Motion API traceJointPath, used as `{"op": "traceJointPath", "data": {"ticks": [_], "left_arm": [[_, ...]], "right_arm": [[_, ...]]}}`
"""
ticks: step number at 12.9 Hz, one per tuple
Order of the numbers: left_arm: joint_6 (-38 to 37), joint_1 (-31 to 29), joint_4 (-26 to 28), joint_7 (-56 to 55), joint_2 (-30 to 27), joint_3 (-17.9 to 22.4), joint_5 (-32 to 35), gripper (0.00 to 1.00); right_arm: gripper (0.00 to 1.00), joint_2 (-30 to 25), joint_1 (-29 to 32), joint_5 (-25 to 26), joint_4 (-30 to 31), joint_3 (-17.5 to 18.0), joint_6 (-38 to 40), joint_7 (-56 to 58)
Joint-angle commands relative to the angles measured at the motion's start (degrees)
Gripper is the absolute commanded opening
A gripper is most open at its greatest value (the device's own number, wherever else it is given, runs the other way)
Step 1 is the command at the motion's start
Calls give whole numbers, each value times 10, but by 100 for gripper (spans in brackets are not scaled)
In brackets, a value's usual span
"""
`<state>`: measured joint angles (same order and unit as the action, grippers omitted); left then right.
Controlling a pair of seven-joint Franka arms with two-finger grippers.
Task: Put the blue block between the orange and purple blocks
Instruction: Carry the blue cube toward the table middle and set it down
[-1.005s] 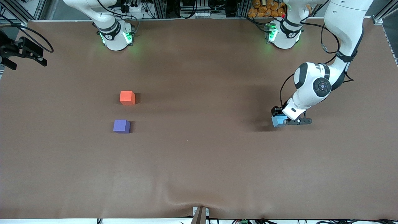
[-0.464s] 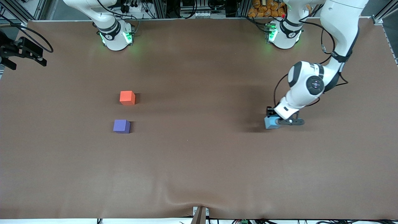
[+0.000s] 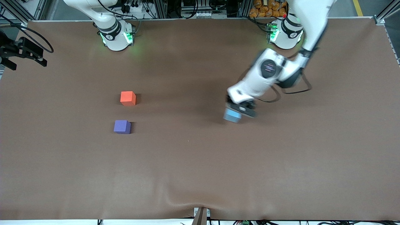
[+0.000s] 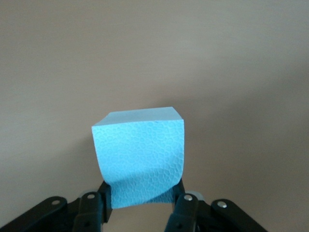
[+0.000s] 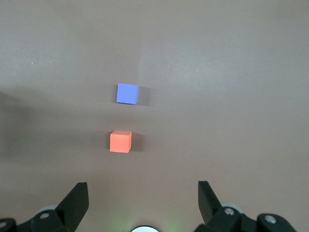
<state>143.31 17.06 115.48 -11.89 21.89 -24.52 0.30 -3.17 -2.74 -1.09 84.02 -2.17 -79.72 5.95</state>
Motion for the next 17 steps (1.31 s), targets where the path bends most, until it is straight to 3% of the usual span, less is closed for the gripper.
{"op": "traceJointPath", "data": {"ticks": [1, 4, 6, 8, 10, 11, 12, 17], "left_arm": [[-50, 72, -130, -15, 82, 9, 71, 5], [-58, 160, -261, -19, 188, 11, 136, 6], [-57, 223, -345, -12, 251, 43, 168, 8], [-52, 275, -377, -7, 279, 88, 169, 12], [-31, 286, -381, -2, 293, 98, 169, 23], [-28, 287, -380, -2, 294, 98, 169, 42], [-28, 286, -379, -3, 294, 98, 168, 99], [-35, 276, -380, -20, 251, 97, 108, 100]], "right_arm": [[100, -7, -4, -1, 6, -3, -1, 0], [100, -7, -3, -1, 6, -2, -2, 0], [100, -7, -9, -1, 6, -4, -2, -1], [100, -3, -10, -1, 6, -4, -2, -1], [100, 3, -10, -1, 5, -4, -2, -1], [100, 3, -17, -1, 5, -4, -2, -1], [100, 4, -22, -1, 5, -4, -3, 0], [100, 39, -30, 9, 4, -5, -6, 2]]}}
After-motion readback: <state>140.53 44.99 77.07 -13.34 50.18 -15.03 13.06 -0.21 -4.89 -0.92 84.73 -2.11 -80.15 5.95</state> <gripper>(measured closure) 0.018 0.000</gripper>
